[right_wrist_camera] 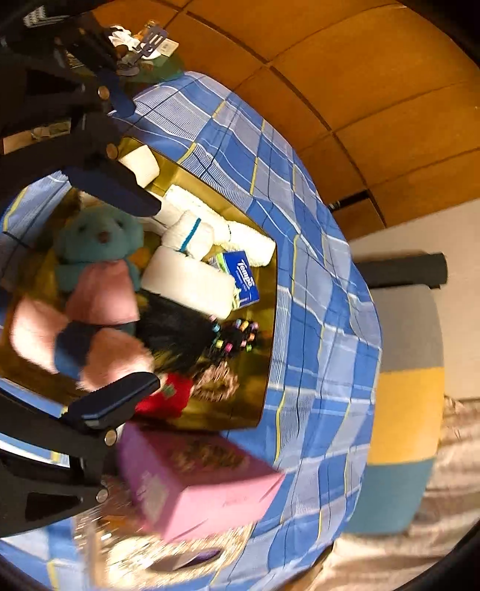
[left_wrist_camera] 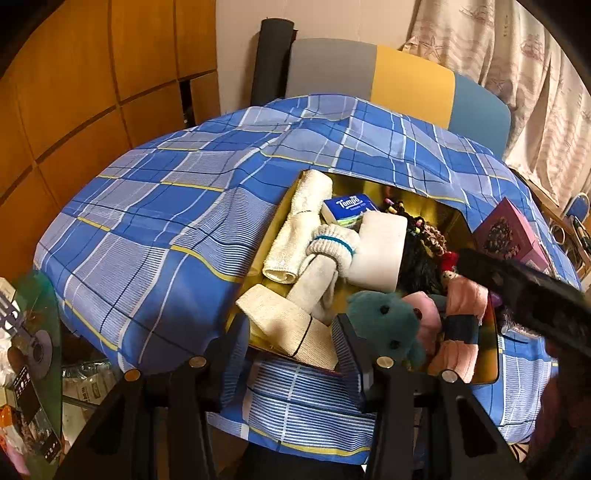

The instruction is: Organize soft objects

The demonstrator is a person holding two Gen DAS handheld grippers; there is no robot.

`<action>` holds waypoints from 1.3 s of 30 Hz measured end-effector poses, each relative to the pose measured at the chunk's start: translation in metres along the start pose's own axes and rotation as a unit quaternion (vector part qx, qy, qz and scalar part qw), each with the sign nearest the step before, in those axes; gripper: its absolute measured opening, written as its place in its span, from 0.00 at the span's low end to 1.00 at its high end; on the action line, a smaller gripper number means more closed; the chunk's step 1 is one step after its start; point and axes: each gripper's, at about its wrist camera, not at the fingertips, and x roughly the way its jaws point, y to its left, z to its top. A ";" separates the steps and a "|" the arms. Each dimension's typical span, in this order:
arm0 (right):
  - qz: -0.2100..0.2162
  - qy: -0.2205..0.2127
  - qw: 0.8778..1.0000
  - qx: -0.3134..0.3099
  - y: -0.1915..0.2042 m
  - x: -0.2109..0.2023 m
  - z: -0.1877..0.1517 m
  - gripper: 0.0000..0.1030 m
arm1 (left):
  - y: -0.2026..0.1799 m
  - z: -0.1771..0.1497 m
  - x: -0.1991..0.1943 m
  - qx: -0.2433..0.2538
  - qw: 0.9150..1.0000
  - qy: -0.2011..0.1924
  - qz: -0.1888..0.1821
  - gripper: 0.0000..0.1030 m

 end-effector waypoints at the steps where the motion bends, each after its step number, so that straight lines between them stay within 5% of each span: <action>1: -0.007 -0.003 1.000 0.003 0.001 -0.006 -0.003 0.87 | 0.001 0.000 -0.002 -0.003 1.000 -0.002 0.001 0.45; 18: -0.093 -0.059 0.993 0.049 0.019 -0.067 -0.034 1.00 | -0.005 -0.007 -0.028 0.014 1.000 0.009 -0.008 0.45; 24: -0.132 -0.039 0.988 0.065 0.017 -0.069 -0.043 1.00 | -0.007 -0.012 -0.034 0.021 1.000 0.007 0.000 0.45; 39: -0.146 -0.058 0.985 0.075 0.012 -0.085 -0.067 1.00 | -0.015 -0.020 -0.055 0.037 0.999 -0.014 0.002 0.45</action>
